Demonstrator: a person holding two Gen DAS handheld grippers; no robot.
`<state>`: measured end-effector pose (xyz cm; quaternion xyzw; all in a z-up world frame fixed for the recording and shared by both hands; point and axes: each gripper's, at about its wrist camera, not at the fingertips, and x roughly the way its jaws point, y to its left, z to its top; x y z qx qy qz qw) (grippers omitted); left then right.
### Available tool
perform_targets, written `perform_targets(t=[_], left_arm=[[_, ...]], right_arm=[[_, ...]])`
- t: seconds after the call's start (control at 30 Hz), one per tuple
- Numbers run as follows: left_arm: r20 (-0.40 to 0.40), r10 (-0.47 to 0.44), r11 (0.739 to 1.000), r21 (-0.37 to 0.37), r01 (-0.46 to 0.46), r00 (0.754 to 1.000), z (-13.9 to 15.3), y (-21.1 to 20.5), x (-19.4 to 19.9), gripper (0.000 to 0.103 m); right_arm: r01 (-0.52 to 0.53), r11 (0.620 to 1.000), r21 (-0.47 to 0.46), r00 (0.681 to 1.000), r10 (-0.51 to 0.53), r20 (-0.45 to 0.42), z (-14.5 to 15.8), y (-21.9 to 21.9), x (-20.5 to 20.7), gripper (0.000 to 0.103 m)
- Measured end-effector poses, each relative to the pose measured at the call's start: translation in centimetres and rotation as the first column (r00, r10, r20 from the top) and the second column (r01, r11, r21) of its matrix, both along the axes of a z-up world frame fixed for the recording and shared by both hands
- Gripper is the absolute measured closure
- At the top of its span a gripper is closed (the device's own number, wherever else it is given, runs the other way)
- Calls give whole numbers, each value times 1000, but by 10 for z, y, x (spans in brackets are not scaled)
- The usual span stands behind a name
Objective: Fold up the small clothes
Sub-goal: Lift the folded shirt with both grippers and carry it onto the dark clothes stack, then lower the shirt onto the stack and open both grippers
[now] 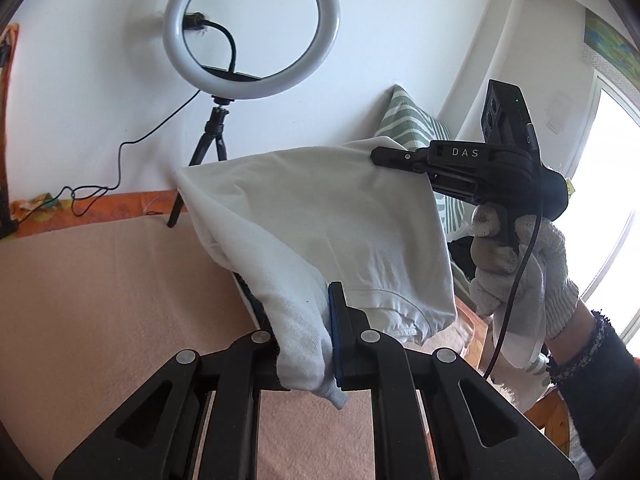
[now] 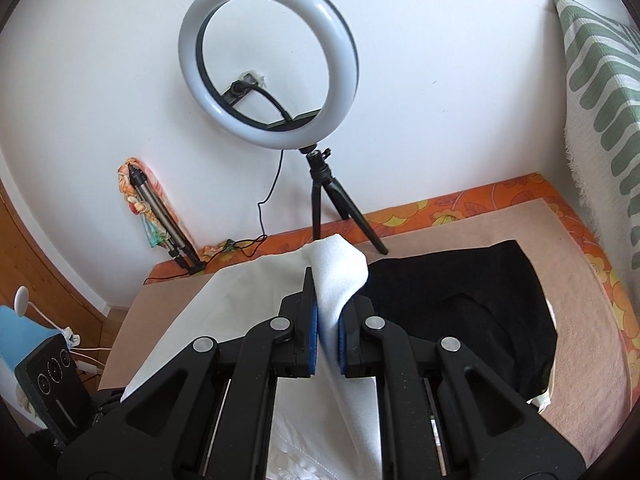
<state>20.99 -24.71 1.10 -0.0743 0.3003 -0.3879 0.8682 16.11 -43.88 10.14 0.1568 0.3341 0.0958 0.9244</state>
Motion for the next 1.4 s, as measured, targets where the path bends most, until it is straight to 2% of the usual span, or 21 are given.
perform_targets(t=[0.17,0.37,0.57,0.77,0.87,0.9,0.93,0.97,1.0,1.07,1.3,1.33,1.4], left_arm=[[8,-34,999,0,34,999,0,-39,15,92],[-1,-57,998,1,57,998,-11,-78,34,92],[-13,-75,997,18,75,997,-27,-107,47,92],[-29,-83,994,71,85,996,-42,-121,50,91],[-37,-87,990,109,90,996,-42,-122,49,82],[-28,-80,989,124,82,996,-41,-121,47,66],[-13,-60,987,147,61,998,-39,-121,44,29],[4,-26,985,172,25,1000,-36,-121,42,16],[42,-5,987,163,-2,999,-32,-116,37,13],[97,1,988,156,-17,995,-25,-112,29,13],[86,-7,983,184,-9,996,-11,-115,22,12],[84,-3,982,186,-13,996,-10,-115,22,12],[82,7,980,196,-23,997,-12,-113,20,12]], right_arm=[[43,998,-38,999,-43,10,4,-39,19,95],[78,993,-93,997,-78,4,-5,-74,46,95],[92,986,-138,995,-96,-22,-25,-99,71,95],[108,981,-159,991,-119,-64,-55,-117,92,95],[133,969,-210,983,-156,-96,-71,-120,100,94],[152,962,-228,978,-180,-108,-74,-122,102,84],[177,952,-252,971,-211,-116,-77,-124,104,77],[201,939,-279,964,-240,-112,-78,-125,104,65],[221,928,-300,960,-262,-102,-77,-126,104,45],[253,914,-318,954,-290,-75,-73,-127,100,28],[275,916,-292,951,-303,-55,-59,-126,90,27],[272,917,-291,952,-300,-55,-58,-123,88,25],[280,913,-296,951,-306,-46,-55,-119,84,15]])
